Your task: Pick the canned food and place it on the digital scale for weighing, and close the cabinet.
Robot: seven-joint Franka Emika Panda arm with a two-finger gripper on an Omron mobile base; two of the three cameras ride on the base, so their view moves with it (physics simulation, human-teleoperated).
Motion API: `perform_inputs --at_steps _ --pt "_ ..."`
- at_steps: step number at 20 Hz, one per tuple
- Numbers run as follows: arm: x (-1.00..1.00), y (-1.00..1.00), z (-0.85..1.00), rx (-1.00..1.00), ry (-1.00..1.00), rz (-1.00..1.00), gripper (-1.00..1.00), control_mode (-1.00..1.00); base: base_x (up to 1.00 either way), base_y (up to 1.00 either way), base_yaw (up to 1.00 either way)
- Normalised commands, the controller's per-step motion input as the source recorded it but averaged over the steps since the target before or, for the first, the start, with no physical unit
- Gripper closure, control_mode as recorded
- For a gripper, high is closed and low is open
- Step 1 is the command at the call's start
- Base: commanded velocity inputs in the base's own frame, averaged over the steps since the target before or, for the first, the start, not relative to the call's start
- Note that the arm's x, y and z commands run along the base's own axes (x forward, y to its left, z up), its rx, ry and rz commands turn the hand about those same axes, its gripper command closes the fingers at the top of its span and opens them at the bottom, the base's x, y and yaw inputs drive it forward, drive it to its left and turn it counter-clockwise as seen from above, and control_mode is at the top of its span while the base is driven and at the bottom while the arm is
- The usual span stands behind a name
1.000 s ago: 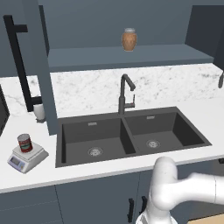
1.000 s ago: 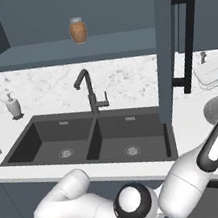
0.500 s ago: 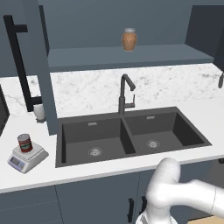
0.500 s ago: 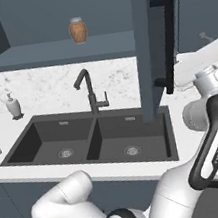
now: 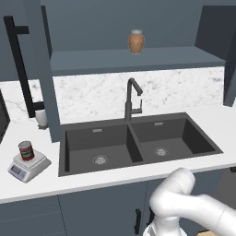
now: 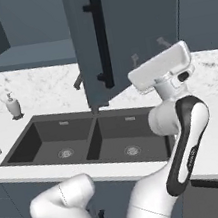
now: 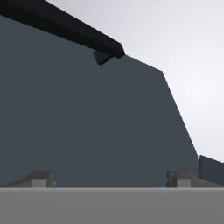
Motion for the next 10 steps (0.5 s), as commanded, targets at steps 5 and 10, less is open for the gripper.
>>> perform_inputs --at_steps 5,10 --pt "0.72 1.00 0.00 -0.11 0.18 -0.24 -1.00 -1.00 0.00 0.00 0.00" --pt "0.75 0.72 0.00 -0.20 0.39 -0.54 -1.00 -1.00 0.00 0.00 0.00"
